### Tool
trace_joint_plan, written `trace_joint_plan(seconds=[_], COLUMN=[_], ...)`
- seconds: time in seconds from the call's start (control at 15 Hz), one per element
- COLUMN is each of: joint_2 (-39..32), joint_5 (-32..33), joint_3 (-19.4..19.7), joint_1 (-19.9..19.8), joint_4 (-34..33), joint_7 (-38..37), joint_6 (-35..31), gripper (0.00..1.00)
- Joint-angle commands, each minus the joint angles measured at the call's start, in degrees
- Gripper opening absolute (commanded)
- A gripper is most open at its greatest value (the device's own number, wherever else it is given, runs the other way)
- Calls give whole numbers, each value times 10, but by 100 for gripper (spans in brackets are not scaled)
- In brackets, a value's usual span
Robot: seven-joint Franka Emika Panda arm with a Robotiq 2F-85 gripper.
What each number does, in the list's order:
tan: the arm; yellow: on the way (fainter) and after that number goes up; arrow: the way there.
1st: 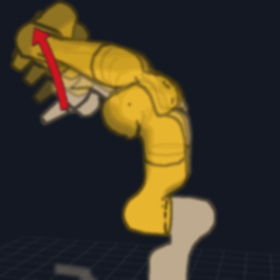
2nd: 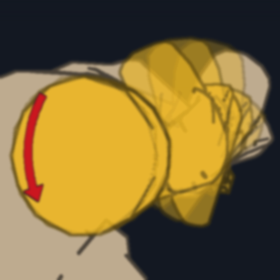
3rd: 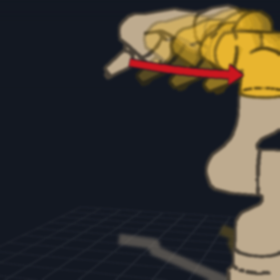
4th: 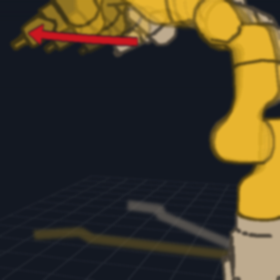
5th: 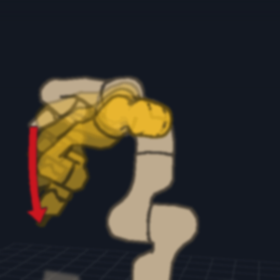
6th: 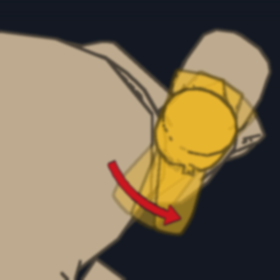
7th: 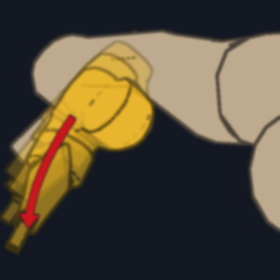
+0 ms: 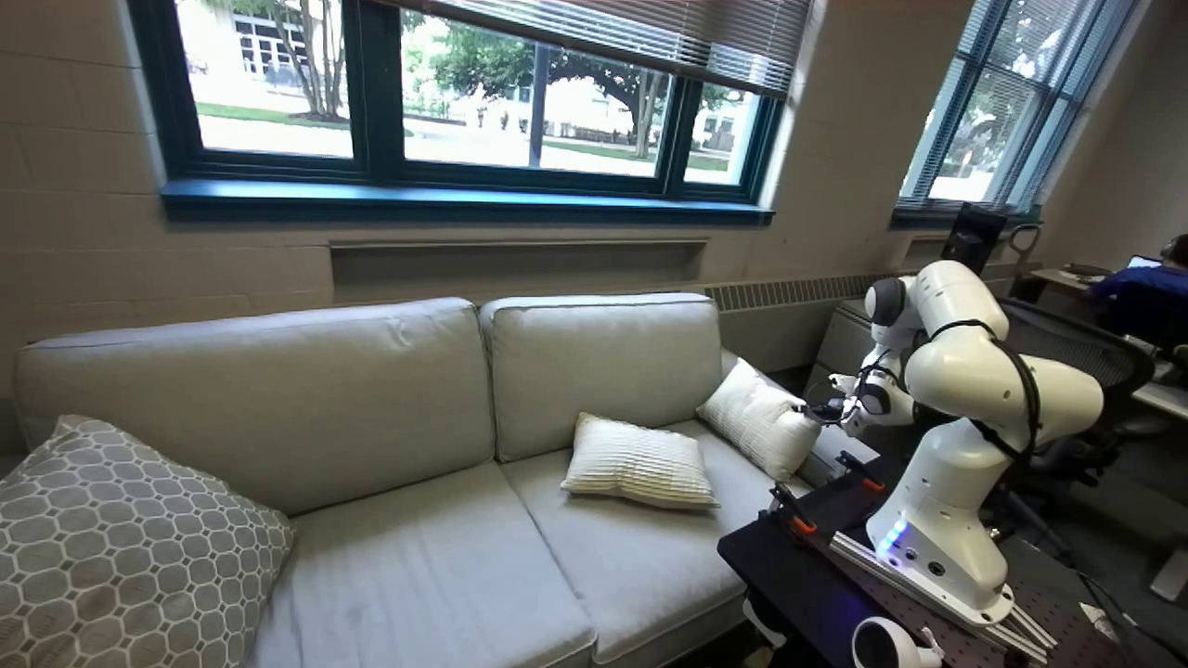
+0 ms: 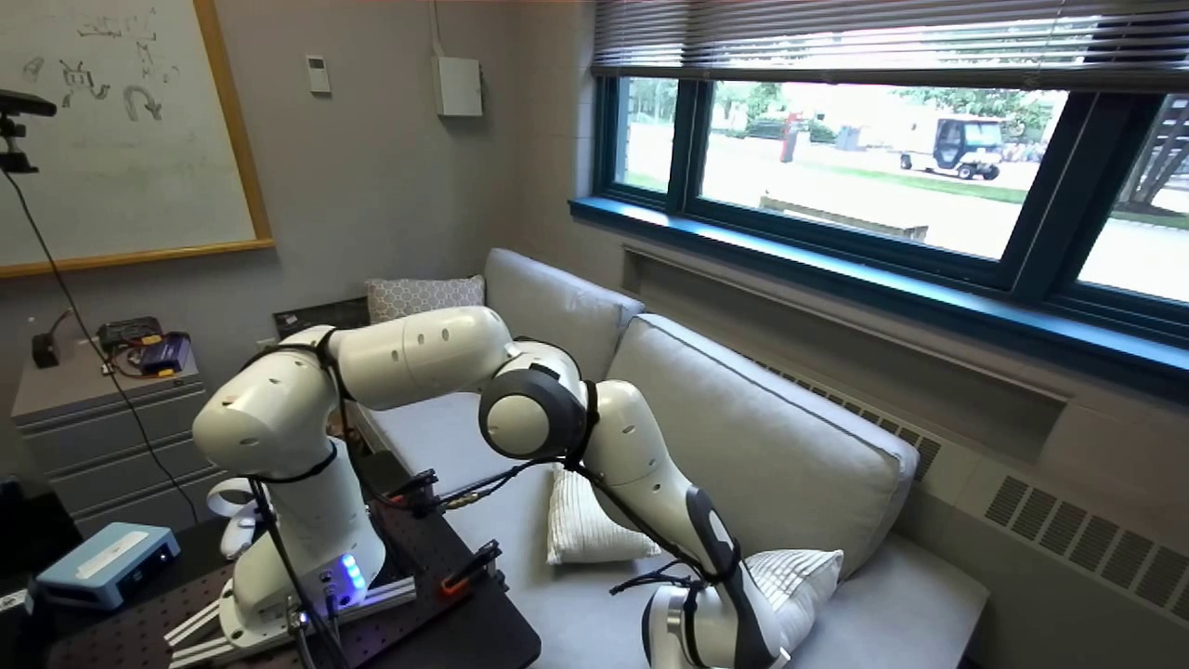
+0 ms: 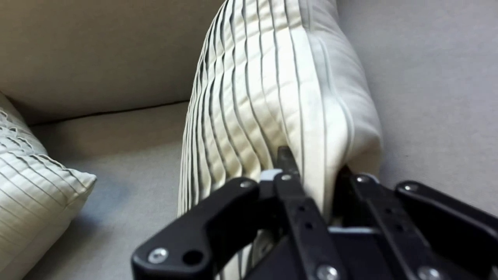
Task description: Put the two pillows properly on the right side of the couch
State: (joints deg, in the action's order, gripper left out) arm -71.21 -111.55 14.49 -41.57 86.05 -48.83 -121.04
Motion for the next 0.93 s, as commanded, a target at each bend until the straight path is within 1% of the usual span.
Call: trace_joint_plan(seconds=[0.0, 0.27, 0.4, 0.67, 0.87], joint_2=[-6, 0, 4, 14, 36], joint_5=[15, 9, 3, -11, -33], joint_3=[-11, -16, -17, -19, -19], joint_1=[-3, 0, -1, -2, 0], joint_4=[-23, -27, -28, -28, -20], joint_7=[13, 36, 51, 81, 128], joint_6=[0, -8, -12, -23, -41], gripper=[55, 88, 99, 100, 100])
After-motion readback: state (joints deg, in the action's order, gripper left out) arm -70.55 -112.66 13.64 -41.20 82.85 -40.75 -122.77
